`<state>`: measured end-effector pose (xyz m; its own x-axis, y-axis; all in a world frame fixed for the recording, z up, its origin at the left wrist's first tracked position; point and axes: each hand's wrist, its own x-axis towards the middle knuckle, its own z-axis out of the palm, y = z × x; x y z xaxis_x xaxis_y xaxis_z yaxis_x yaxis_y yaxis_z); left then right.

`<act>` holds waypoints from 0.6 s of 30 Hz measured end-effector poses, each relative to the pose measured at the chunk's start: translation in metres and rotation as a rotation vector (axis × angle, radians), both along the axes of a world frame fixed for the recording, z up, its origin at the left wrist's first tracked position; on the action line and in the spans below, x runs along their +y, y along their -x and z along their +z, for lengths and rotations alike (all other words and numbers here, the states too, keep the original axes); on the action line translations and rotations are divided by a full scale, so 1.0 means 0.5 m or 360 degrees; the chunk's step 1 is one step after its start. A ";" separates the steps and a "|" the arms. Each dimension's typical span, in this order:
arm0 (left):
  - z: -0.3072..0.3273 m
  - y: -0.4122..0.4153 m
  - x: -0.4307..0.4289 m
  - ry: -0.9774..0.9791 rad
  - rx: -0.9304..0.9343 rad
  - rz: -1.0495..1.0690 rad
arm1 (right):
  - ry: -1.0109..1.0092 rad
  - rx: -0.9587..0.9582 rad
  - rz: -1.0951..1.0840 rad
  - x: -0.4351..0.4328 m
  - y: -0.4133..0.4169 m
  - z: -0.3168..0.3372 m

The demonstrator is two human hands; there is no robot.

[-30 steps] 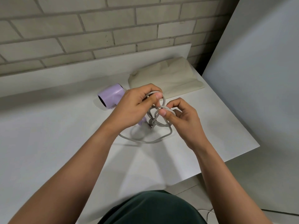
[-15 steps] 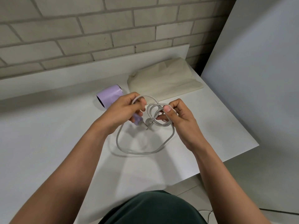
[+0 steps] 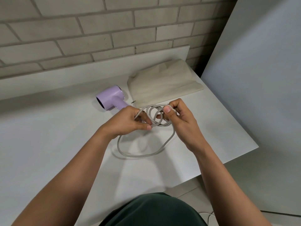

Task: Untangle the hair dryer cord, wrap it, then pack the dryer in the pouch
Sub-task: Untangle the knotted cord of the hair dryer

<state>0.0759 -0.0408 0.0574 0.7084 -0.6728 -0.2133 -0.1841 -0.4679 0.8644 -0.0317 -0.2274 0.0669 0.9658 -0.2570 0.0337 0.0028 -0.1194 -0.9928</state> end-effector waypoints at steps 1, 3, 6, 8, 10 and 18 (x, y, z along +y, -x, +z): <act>0.002 -0.003 0.002 -0.0001 0.0013 -0.0007 | 0.0010 0.0004 0.0005 -0.001 0.000 0.001; 0.007 -0.003 0.003 0.0015 0.0037 -0.0064 | -0.0005 0.0013 0.0015 0.001 -0.002 -0.001; 0.006 0.001 0.003 0.0103 0.0064 -0.0111 | 0.0022 0.0020 -0.0001 0.008 -0.005 -0.002; -0.001 0.003 0.006 0.0161 0.0045 -0.0049 | 0.0037 0.0032 -0.0028 0.006 -0.007 -0.003; -0.008 0.004 0.013 0.0234 0.0051 0.0054 | 0.0052 0.0060 -0.0075 -0.001 -0.008 -0.007; -0.012 -0.009 0.022 0.0276 -0.0129 0.0036 | 0.0118 0.0036 -0.0147 0.008 -0.002 -0.011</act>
<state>0.0805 -0.0298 0.0516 0.7340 -0.6781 -0.0372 -0.2477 -0.3183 0.9150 -0.0309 -0.2232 0.0613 0.9389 -0.3424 0.0347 -0.0336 -0.1915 -0.9809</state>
